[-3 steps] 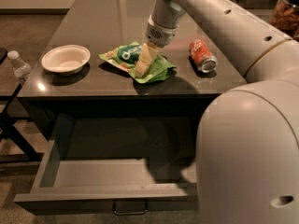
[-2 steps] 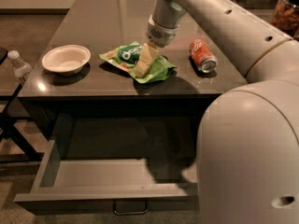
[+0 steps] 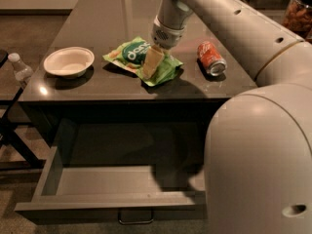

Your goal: Place green rice chip bag into top drawer

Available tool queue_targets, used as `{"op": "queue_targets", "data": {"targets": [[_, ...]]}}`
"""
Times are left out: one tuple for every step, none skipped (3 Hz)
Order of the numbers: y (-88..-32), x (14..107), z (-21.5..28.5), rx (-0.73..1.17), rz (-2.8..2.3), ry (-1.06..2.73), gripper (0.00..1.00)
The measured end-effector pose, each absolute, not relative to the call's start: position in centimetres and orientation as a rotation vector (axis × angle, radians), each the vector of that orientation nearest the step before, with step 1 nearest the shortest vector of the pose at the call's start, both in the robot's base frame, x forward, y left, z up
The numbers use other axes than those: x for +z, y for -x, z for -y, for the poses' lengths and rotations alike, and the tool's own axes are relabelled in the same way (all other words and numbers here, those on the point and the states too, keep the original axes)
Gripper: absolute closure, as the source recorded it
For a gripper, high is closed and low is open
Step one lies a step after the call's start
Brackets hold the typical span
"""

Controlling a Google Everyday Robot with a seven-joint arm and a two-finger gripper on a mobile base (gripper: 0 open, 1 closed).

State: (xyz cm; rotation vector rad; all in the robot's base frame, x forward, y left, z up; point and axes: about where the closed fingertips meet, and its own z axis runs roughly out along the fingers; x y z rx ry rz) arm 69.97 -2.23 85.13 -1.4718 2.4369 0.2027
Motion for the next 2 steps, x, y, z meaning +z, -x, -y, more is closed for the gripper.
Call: {"op": "queue_targets", "data": {"targets": [[-69.97,85.13,2.23,0.203,-2.437,1.472,0.64],[-69.97,85.13,2.23,0.203,-2.437,1.472,0.89]]}}
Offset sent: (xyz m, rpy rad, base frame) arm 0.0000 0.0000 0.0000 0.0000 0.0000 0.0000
